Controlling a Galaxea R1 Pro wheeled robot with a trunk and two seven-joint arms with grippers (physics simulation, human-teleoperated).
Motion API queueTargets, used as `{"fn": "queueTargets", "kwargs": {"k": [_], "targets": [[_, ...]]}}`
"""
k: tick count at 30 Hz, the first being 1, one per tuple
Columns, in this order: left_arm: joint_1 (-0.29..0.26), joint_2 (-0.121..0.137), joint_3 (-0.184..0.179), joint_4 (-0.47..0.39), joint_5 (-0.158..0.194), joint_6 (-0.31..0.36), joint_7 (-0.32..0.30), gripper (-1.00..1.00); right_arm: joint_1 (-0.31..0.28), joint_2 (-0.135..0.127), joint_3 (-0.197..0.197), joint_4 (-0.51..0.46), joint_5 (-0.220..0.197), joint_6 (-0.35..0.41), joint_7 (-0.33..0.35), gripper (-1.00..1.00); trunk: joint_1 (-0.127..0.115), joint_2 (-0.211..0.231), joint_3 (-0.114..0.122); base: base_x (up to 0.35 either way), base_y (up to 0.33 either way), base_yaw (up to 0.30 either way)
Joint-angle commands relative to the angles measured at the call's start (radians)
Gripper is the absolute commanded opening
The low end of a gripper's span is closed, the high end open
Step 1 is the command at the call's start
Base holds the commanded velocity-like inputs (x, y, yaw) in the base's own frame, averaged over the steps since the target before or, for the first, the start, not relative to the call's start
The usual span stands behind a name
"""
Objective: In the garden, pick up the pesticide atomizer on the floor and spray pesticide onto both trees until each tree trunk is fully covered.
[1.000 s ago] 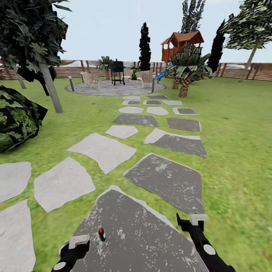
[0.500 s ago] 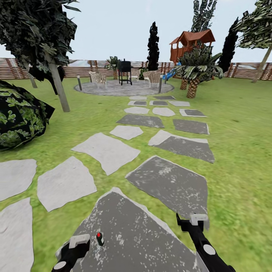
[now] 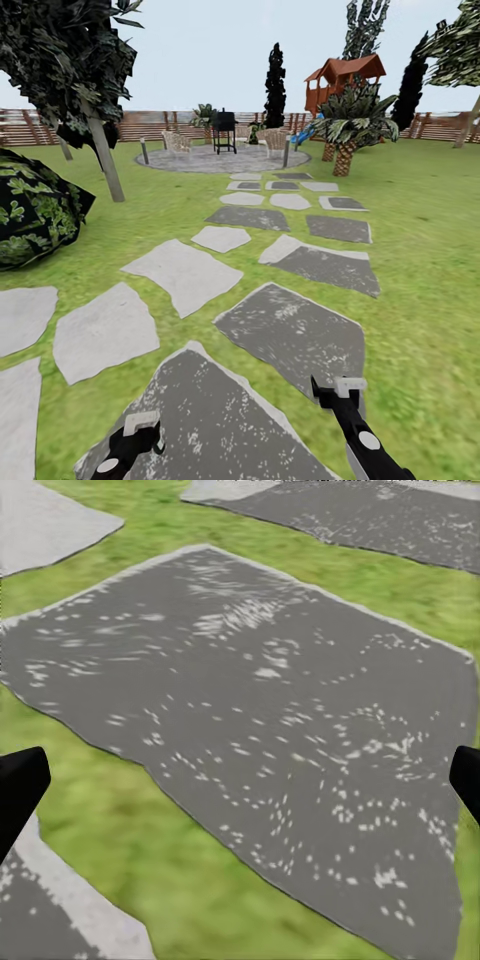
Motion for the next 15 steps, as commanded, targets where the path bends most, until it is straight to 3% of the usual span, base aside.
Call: {"fn": "queueTargets", "kwargs": {"k": [1,10,15], "targets": [[0.000,0.000,0.000,0.000,0.000,0.000,0.000,1.00,0.000,0.000,0.000,0.000,0.000,0.000,0.000,1.00,0.000,0.000,0.000,0.097,-0.265,0.244],[0.000,0.001,0.001,0.000,0.001,-0.003,0.001,1.00,0.000,0.000,-0.001,0.000,0.000,0.000,0.000,1.00,0.000,0.000,-0.003,0.095,-0.257,0.262],[0.000,0.002,0.000,0.000,0.001,-0.007,0.000,1.00,0.000,0.000,-0.001,0.000,0.000,0.000,0.000,1.00,0.000,0.000,-0.005,0.060,-0.082,0.265]]}}
